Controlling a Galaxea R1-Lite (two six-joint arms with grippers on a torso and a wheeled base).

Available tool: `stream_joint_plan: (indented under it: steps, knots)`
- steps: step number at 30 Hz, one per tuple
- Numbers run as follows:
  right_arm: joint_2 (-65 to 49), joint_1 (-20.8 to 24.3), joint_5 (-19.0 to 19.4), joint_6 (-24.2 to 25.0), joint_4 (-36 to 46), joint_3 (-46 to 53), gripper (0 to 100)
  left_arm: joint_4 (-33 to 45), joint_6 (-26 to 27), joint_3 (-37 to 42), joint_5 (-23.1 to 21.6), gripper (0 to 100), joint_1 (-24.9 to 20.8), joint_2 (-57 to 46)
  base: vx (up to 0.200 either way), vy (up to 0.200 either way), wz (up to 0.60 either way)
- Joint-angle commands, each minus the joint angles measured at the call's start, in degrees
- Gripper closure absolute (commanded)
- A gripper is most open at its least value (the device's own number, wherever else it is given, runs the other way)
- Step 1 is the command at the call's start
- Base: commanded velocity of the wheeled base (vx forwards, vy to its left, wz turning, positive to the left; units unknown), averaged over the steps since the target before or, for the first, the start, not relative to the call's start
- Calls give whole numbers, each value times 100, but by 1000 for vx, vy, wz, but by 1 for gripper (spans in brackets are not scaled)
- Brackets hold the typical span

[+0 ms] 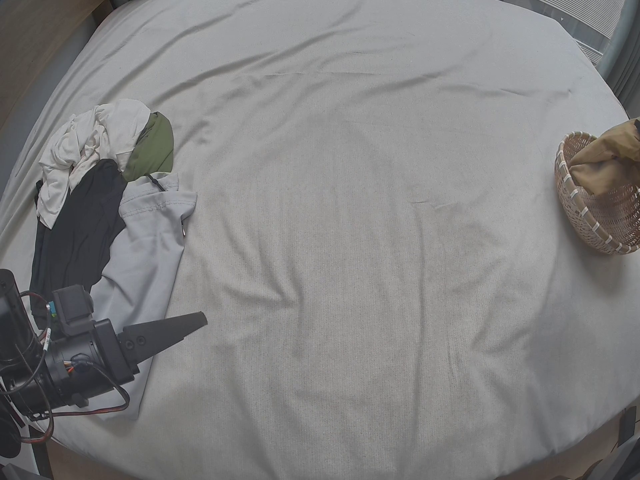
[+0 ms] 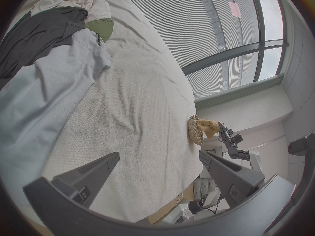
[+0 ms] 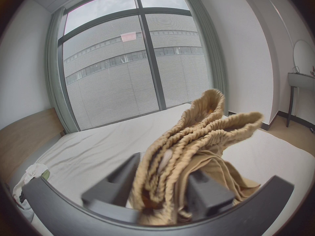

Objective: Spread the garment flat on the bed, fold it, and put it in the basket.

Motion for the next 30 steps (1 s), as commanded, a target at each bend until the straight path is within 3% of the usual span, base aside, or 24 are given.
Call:
stream_joint_plan:
  steps: [1,3,7,13,15,17,19,20,23,30]
  knots:
    - [-121,-42,177,-60,37,478,0,-24,3,14,-4,0,-1,-3,0,0,0]
    - [-349,-24,194,-69,73,636,0,-24,3,14,-4,0,-1,-12,0,0,0]
    - [-1377,600,229,-579,1154,988,0,-24,3,6,-4,0,-18,-65,0,0,0]
    - [-2274,1066,247,-1062,2569,1014,0,-86,12,76,-4,0,-27,-179,0,0,0]
    - [-2590,1400,238,-1176,2911,1119,0,-103,12,111,-4,0,-36,-275,0,0,0]
    - [-3003,2032,238,-1317,3281,1409,0,-112,30,181,-39,0,-89,-504,0,0,0]
    - [-3162,2235,247,-1326,3316,1585,0,-112,39,225,-65,0,-150,-609,0,0,0]
    - [-3663,2727,265,-1326,3307,2183,0,-165,47,428,-179,0,-352,-1058,0,0,0]
    - [-4418,3175,256,-1326,3298,2965,0,-217,39,823,-381,0,-660,-1875,0,0,0]
    - [-6545,3254,265,-1299,3377,4600,0,-112,39,1254,-267,0,-669,-3185,0,0,0]
